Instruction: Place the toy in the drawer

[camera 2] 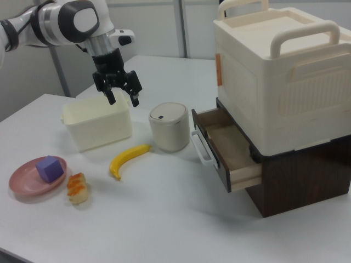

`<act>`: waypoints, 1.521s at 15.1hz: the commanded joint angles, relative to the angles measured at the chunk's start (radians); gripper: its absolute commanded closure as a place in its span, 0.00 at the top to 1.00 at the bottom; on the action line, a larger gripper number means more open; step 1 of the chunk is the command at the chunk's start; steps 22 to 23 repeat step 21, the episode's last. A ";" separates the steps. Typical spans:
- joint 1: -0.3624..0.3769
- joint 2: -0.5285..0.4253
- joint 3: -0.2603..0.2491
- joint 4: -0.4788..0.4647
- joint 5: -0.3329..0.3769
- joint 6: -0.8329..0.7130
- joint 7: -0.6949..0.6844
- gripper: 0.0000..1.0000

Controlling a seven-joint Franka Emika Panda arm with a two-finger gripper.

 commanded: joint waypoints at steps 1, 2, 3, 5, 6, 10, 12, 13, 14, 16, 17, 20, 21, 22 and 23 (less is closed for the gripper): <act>0.016 -0.064 -0.015 -0.031 0.067 -0.029 0.021 1.00; 0.017 -0.064 -0.016 -0.030 0.067 -0.045 0.021 1.00; 0.017 -0.067 -0.016 -0.030 0.069 -0.048 0.022 1.00; 0.016 -0.085 -0.018 -0.034 0.086 -0.049 0.045 1.00; 0.016 -0.090 -0.018 -0.037 0.093 -0.049 0.060 1.00; 0.017 -0.102 -0.018 -0.040 0.096 -0.092 0.091 1.00; 0.013 -0.101 -0.018 -0.039 0.098 -0.098 0.090 1.00; 0.011 -0.098 -0.015 -0.037 0.098 -0.098 0.090 1.00; 0.011 -0.101 -0.015 -0.037 0.098 -0.103 0.091 1.00; 0.013 -0.105 -0.019 -0.036 0.098 -0.135 0.091 1.00; 0.011 -0.105 -0.018 -0.036 0.098 -0.137 0.091 1.00; 0.007 -0.101 -0.018 -0.030 0.098 -0.135 0.085 1.00; 0.005 -0.101 -0.018 -0.030 0.098 -0.135 0.081 1.00; 0.005 -0.101 -0.018 -0.030 0.098 -0.135 0.081 1.00; 0.005 -0.101 -0.018 -0.030 0.098 -0.135 0.081 1.00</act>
